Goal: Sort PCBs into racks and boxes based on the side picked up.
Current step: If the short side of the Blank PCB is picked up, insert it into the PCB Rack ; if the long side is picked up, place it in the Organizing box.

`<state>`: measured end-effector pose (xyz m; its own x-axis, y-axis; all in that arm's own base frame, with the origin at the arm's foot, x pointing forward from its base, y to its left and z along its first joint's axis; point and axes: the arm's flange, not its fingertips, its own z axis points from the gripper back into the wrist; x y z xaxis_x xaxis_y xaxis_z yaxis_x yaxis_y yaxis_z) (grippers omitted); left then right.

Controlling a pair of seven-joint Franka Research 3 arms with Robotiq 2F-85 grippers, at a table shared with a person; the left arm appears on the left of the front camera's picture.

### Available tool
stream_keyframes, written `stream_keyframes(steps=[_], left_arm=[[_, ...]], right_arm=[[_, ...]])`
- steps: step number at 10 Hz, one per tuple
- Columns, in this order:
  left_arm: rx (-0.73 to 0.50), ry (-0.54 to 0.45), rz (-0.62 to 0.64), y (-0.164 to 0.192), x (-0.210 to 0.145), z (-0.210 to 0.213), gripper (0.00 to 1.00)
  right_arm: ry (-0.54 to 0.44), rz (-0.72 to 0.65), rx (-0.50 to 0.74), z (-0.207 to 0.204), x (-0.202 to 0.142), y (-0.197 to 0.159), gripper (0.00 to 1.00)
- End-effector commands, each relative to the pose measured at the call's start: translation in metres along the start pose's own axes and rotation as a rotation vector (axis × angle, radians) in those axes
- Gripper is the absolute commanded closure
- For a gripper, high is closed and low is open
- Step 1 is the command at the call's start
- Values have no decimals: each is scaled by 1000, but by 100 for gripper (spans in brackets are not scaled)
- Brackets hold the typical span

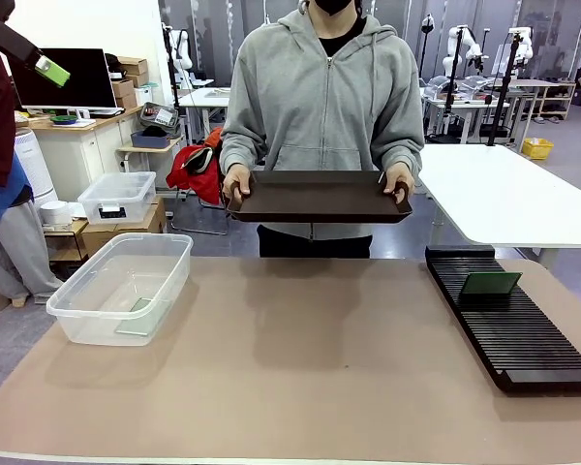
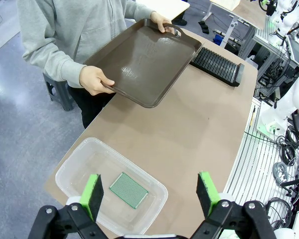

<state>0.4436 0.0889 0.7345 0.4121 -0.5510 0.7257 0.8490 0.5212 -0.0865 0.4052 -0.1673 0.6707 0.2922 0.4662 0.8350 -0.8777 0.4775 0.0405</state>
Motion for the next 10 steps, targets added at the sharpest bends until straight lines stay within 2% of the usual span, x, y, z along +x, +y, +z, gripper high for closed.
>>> stream_keyframes(steps=[1,7,10], left_arm=[[5,-6,3,-1,-1,0,0],[5,-6,3,-1,-1,0,0],[5,-6,3,-1,-1,0,0]], right_arm=[[42,-1,12,-6,3,6,0],[40,-25,-58,0,2,7,0],[29,4,-33,4,1,0,0]])
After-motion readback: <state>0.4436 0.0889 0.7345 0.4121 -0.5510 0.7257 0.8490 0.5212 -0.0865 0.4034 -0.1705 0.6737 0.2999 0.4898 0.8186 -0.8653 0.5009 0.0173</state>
